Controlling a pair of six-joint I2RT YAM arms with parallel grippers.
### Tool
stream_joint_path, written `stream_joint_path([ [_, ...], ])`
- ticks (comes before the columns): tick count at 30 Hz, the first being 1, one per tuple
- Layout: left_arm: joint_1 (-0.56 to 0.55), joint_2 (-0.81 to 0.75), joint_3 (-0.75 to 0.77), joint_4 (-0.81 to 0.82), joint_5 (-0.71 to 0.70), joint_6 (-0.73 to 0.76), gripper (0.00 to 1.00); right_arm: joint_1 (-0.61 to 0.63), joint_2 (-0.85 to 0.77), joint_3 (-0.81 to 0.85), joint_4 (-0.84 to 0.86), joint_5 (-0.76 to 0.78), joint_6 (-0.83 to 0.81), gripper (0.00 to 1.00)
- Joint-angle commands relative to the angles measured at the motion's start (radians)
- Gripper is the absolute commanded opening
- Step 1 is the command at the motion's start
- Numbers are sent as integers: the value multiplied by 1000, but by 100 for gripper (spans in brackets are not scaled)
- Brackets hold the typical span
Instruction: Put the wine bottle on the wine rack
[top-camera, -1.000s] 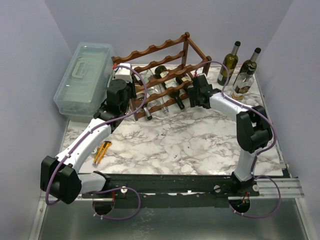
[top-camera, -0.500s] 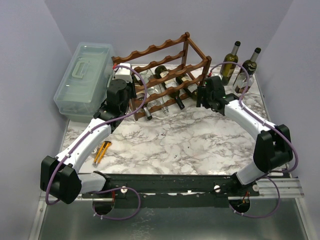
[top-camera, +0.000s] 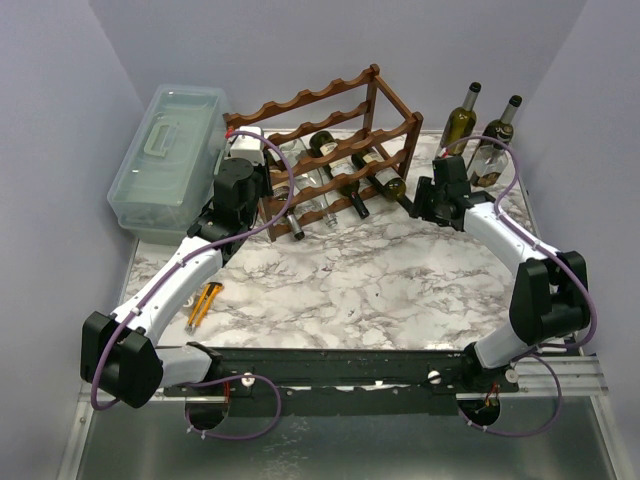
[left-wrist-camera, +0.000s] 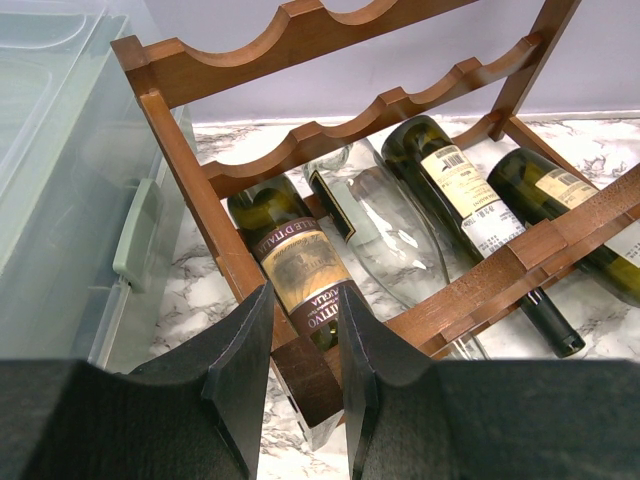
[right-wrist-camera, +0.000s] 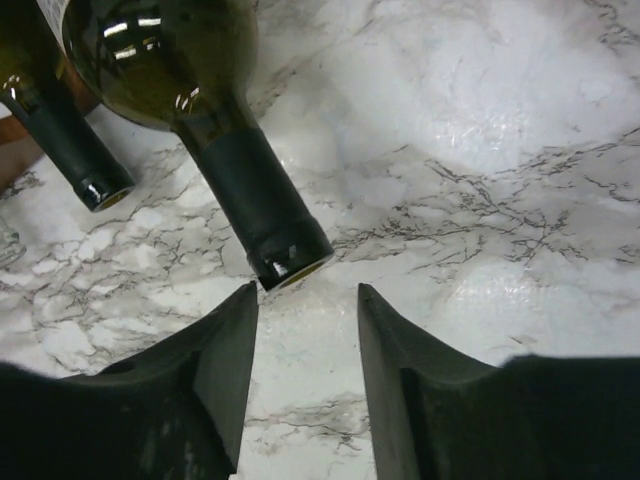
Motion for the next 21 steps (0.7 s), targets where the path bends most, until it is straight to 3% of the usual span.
stream_joint_path([
  [1,-8,16,8,-51,38,1,33,-13,17,-15,44,-51,31,43],
  [8,-8,16,8,-50,36,5,33,-23,52,-1,73,-47,28,36],
  [21,-10,25,9,-49,53,-7,32,-25,28,-30,159,-57,34,38],
])
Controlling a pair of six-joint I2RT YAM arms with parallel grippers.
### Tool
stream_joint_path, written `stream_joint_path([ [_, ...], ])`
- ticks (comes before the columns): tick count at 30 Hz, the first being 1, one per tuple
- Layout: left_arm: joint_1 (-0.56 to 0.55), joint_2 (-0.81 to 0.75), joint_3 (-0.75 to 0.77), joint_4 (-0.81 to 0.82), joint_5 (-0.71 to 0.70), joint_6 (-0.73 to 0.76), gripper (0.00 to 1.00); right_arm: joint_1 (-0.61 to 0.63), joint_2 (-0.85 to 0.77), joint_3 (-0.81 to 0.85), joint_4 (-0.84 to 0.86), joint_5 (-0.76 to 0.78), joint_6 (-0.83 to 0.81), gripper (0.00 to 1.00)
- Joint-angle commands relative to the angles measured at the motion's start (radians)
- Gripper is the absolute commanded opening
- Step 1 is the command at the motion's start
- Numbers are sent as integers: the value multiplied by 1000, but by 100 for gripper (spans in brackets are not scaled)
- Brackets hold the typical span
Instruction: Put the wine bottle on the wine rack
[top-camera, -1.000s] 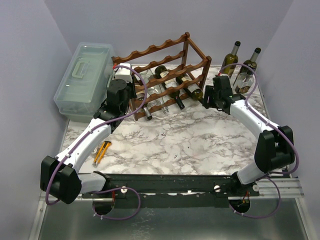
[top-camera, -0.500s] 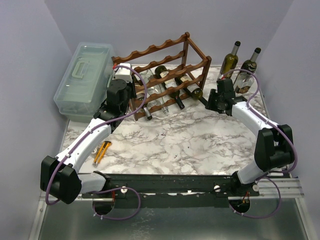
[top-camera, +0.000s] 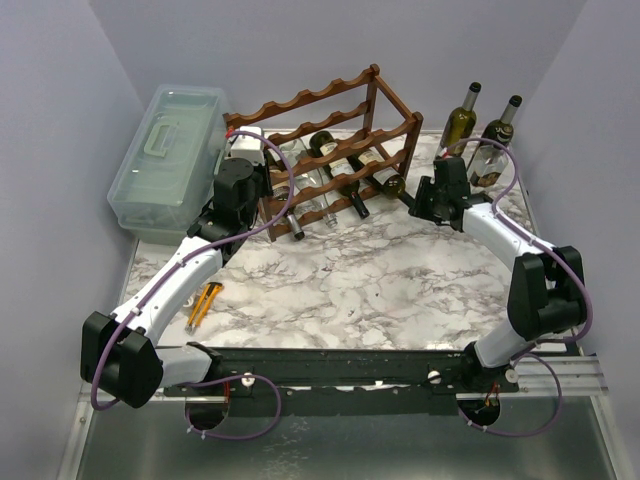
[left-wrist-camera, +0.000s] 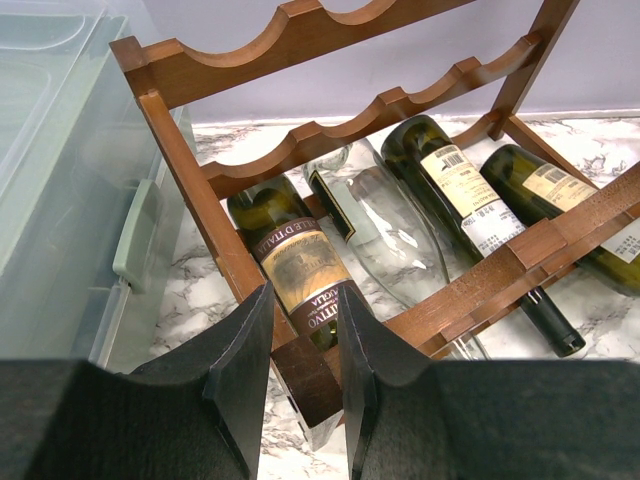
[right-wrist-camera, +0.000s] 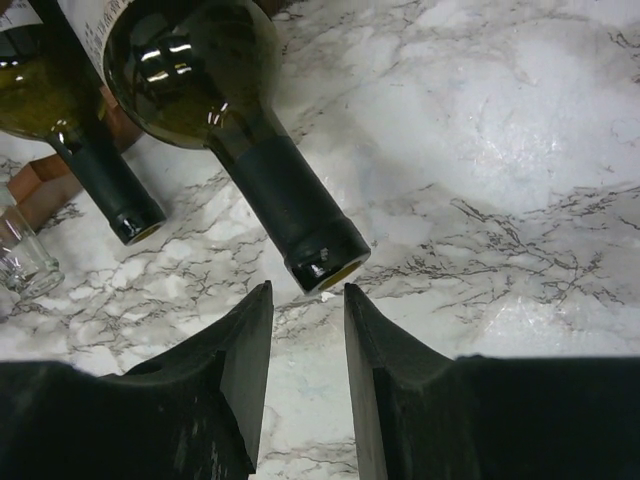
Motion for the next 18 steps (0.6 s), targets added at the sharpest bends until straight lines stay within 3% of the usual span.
stream_joint_path([
  [1,-10,25,9,-50,46,-4,32,-7,7,-12,71,0,3,38],
  [12,-10,35,8,-50,56,-8,29,-10,118,0,111,3,23,13],
  [18,-11,40,8,-50,52,-7,28,-13,175,18,132,-14,27,11],
])
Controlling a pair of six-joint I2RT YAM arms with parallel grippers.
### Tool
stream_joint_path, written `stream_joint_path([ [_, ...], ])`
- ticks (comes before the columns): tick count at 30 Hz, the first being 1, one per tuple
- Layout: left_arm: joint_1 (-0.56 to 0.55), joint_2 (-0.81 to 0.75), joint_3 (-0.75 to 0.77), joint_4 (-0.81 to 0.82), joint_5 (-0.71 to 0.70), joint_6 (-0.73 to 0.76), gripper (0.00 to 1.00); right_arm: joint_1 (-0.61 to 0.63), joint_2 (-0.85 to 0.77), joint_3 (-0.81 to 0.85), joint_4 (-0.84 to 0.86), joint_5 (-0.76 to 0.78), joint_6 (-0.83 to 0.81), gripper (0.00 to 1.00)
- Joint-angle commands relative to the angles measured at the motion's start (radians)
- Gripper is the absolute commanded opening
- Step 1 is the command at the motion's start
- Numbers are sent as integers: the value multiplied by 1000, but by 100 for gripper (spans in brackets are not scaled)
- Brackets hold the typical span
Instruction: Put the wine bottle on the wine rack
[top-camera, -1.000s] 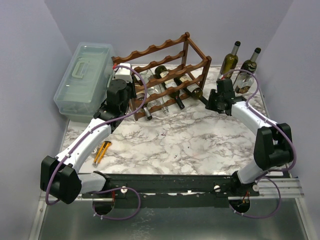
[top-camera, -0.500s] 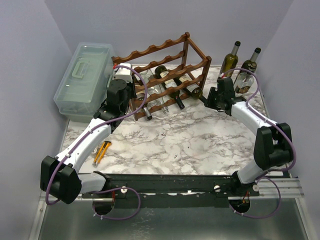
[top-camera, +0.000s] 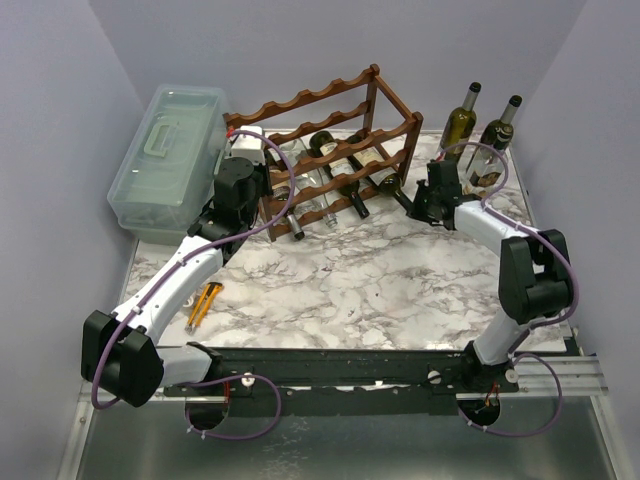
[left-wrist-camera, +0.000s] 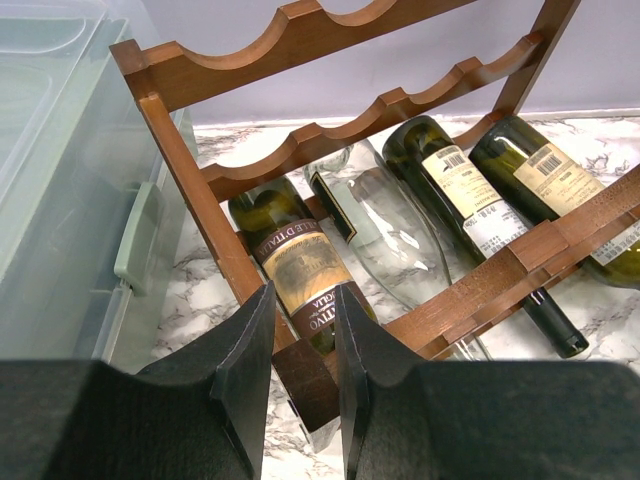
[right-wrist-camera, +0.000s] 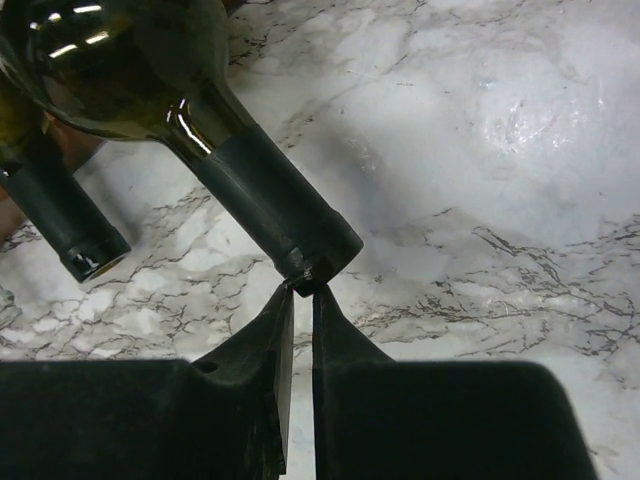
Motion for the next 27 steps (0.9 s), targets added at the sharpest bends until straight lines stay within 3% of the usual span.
stream_joint_path([
  [1,-11,33,4,-54,52,-6,28,-11,55,23,42,-11,10,11],
  [23,-11,37,4,-54,41,6,28,-13,216,144,93,-199,87,10],
  [25,-11,37,4,-54,38,7,28,-13,192,136,71,-203,81,16],
  [27,-11,36,6,-54,38,9,28,-14,133,96,81,-187,83,29],
])
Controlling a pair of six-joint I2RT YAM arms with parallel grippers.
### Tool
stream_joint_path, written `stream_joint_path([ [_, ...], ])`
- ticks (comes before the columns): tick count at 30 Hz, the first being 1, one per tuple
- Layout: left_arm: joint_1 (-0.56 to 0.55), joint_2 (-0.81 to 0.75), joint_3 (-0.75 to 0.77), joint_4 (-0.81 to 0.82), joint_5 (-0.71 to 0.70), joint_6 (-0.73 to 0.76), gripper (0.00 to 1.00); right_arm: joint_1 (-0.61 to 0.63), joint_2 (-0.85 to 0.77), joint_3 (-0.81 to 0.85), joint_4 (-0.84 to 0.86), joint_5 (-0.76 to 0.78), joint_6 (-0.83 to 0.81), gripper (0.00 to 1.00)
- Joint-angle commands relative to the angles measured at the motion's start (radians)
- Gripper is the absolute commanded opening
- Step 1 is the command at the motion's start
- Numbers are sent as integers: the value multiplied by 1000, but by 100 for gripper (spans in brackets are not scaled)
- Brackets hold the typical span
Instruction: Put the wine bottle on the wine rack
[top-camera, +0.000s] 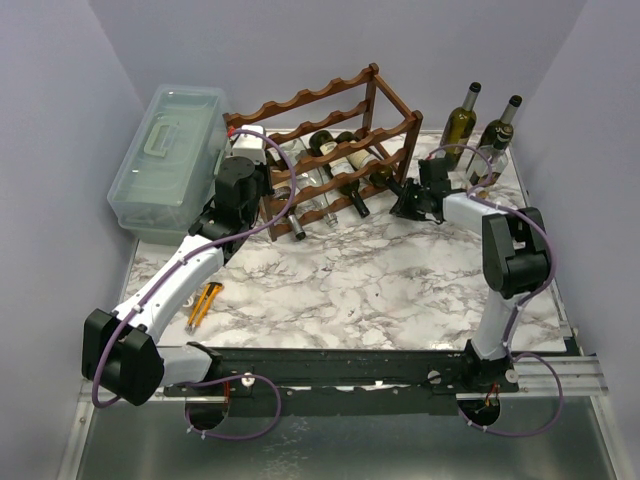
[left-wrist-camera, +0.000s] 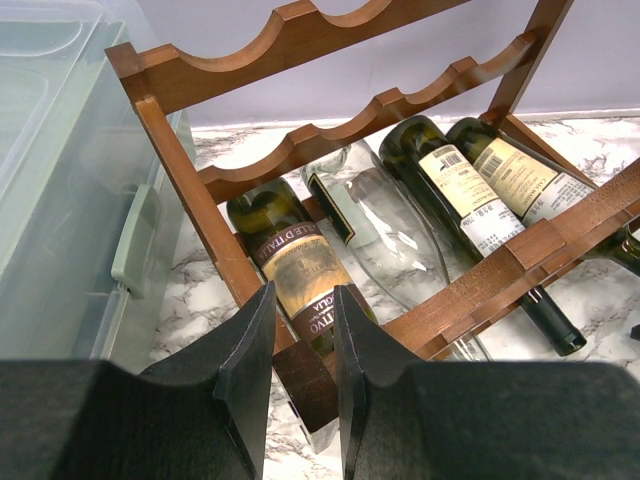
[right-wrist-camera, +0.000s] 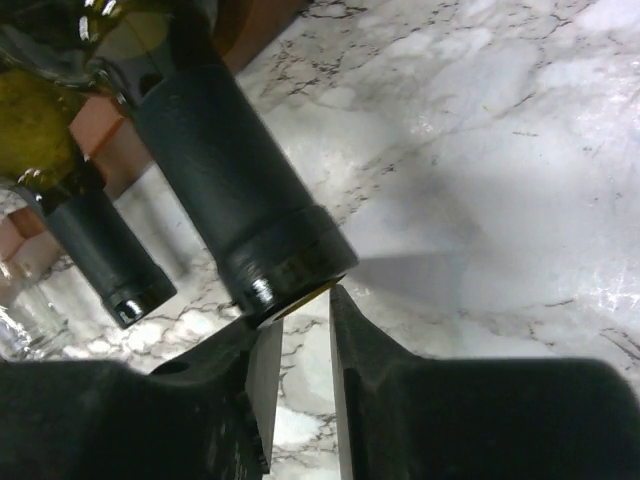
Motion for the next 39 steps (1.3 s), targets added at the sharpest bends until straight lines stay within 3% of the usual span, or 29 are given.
stream_joint_path([
  [1,-9,30,-1,-57,40,7,28,-12,-100,-37,25,-8,13,36],
  [5,-9,27,0,-57,47,3,28,-56,-173,-88,64,-30,52,50],
  [9,-9,26,0,-57,47,0,28,-96,-144,-50,70,-69,48,61],
  [14,-10,27,-1,-57,38,7,28,-106,-48,48,33,-142,18,60],
  [20,-10,27,-1,-57,35,9,28,-109,-10,52,91,-217,-8,59],
  [24,-10,28,-1,-57,37,9,28,-115,-1,45,109,-211,-16,51],
  [32,-12,31,-1,-57,37,8,28,-120,18,-27,177,-231,-16,18],
  [39,-13,36,-1,-57,40,8,27,-119,38,-94,273,-262,25,3],
])
